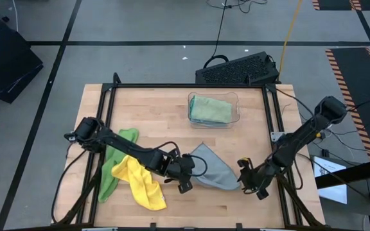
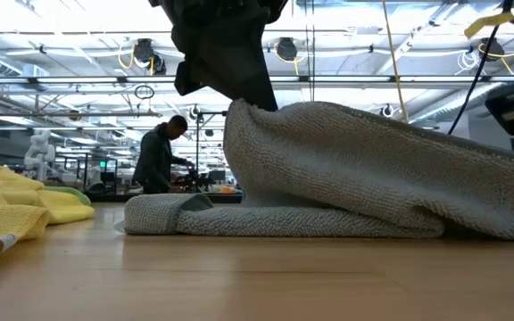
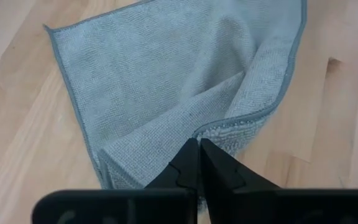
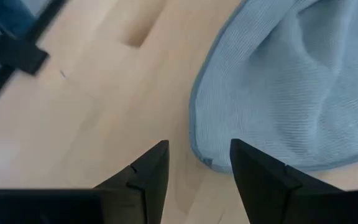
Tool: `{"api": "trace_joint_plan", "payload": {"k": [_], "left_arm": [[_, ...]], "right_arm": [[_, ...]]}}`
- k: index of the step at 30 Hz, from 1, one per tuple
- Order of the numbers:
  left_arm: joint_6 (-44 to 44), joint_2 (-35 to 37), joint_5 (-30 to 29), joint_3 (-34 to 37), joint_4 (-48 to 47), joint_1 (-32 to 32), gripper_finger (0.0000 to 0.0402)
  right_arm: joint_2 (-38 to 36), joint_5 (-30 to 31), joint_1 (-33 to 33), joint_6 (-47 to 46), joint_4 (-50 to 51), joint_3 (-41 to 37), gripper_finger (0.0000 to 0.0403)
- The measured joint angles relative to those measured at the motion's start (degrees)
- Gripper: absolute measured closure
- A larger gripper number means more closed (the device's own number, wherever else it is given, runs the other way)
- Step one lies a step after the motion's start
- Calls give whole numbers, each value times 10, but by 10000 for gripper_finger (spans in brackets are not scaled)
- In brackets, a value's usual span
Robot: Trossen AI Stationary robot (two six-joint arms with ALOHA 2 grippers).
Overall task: Fold microfiber towels
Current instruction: Fold the gray towel
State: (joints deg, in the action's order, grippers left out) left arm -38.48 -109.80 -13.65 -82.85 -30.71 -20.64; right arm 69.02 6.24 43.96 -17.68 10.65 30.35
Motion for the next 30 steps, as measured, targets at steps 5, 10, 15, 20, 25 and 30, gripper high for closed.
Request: {"api": "trace_joint_plan", "payload": {"k": [5,10,15,20,25,30], "left_arm": [[9,0,-1,0,-3,1,397],[9,0,-1,0,-12,1,394],[9,0,0,0,-12,1,393],[2,24,18,0,-9,1,398],[-22,105,20,-1,26,-5,398],[7,195,0,-2,89,-19,395]], "right_arm": [[47,15,-1,34,-33,0,256],[69,16,-1,38,-30,0,302],[58,13,-1,23,-27,0,387],[9,12,-1,-62,60,45,396],[-51,15,-1,-149,205,157,400],[-72,30,-2,-216,328,306,401]]}}
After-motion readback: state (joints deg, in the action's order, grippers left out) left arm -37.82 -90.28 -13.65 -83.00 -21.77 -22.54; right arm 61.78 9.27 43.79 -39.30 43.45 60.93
